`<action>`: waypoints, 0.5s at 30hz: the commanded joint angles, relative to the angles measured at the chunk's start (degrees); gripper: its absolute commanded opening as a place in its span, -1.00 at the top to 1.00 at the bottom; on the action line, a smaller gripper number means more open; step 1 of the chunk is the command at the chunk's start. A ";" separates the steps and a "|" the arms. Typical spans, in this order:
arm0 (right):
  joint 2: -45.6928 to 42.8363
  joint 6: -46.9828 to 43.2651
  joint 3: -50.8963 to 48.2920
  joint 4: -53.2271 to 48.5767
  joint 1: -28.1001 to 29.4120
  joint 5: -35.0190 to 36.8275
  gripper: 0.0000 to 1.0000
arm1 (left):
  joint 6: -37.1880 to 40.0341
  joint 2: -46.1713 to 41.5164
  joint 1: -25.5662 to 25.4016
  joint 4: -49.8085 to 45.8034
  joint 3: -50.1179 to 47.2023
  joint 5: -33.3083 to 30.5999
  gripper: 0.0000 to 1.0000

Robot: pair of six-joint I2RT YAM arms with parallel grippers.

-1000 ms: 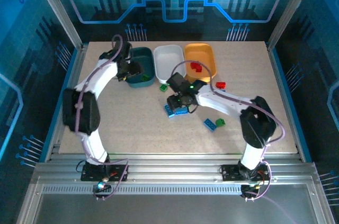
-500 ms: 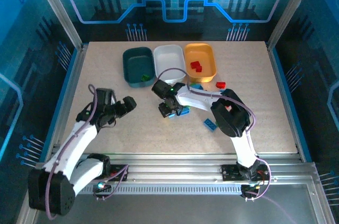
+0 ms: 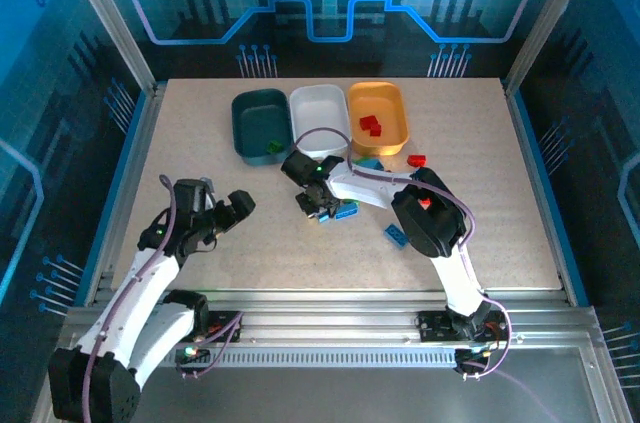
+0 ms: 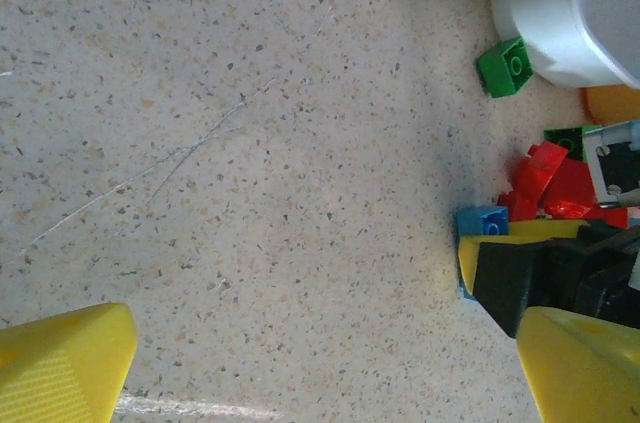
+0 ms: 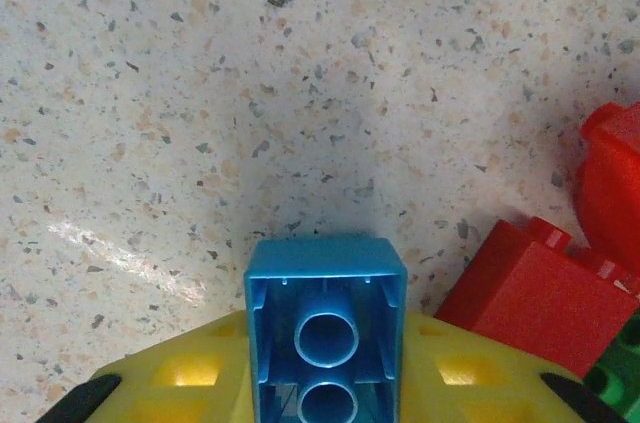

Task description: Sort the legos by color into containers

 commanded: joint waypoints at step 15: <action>-8.91 1.71 7.85 -0.12 -9.26 -0.49 0.38 | -6.79 -4.78 1.14 -0.36 -5.83 3.19 -0.98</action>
